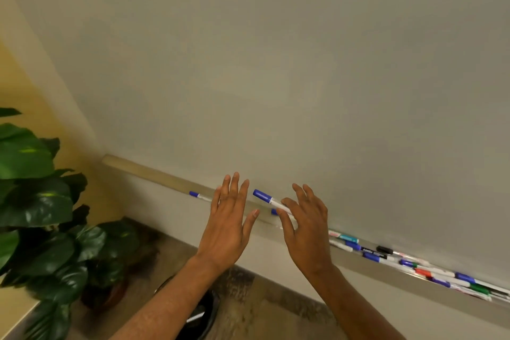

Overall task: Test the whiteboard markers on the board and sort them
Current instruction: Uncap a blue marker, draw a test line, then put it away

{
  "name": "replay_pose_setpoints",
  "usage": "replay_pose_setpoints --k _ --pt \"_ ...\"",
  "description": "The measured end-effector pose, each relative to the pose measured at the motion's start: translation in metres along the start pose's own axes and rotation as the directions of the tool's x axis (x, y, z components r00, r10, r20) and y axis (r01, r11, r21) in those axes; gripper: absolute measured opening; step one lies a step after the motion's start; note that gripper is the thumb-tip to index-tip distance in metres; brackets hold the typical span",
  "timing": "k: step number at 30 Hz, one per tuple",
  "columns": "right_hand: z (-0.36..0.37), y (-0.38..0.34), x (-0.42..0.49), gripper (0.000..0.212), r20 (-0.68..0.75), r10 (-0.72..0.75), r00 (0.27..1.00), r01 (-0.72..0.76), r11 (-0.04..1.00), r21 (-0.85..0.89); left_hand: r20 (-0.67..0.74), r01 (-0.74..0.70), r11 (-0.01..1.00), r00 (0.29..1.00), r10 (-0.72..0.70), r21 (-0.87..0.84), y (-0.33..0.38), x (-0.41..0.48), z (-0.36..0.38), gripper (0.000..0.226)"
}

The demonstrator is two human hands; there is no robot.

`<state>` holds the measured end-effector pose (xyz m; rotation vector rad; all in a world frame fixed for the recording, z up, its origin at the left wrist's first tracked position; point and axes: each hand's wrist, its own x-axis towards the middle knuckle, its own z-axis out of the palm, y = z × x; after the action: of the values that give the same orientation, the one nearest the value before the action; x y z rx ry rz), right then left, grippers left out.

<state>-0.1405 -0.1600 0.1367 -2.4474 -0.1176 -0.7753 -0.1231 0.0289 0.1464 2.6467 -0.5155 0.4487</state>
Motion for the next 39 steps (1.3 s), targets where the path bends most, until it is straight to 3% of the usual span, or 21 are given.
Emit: replay_pose_setpoints --k 5,19,27,36,39 --pt "0.076 -0.018 -0.036 0.022 0.117 -0.004 0.993 0.003 1.000 0.006 0.104 0.112 0.991 0.987 -0.120 0.074 -0.071 -0.052 0.016 0.069" --pt "0.251 -0.051 -0.123 0.039 0.431 -0.064 0.900 0.078 0.997 -0.016 0.228 0.339 0.908 0.890 -0.395 0.248 -0.245 -0.178 0.086 0.067" --pt "0.327 -0.053 -0.162 0.057 0.614 -0.055 0.787 0.112 0.992 -0.055 0.220 0.407 0.872 0.856 -0.468 0.274 -0.296 -0.223 0.124 0.065" --pt "0.403 -0.059 -0.177 0.045 0.686 -0.088 0.722 0.218 0.970 -0.104 0.207 0.453 0.859 0.841 -0.500 0.237 -0.329 -0.244 0.148 0.063" --pt "0.414 -0.056 -0.178 0.044 0.666 -0.042 0.744 0.169 0.977 -0.128 0.198 0.467 0.853 0.836 -0.511 0.231 -0.335 -0.248 0.148 0.062"
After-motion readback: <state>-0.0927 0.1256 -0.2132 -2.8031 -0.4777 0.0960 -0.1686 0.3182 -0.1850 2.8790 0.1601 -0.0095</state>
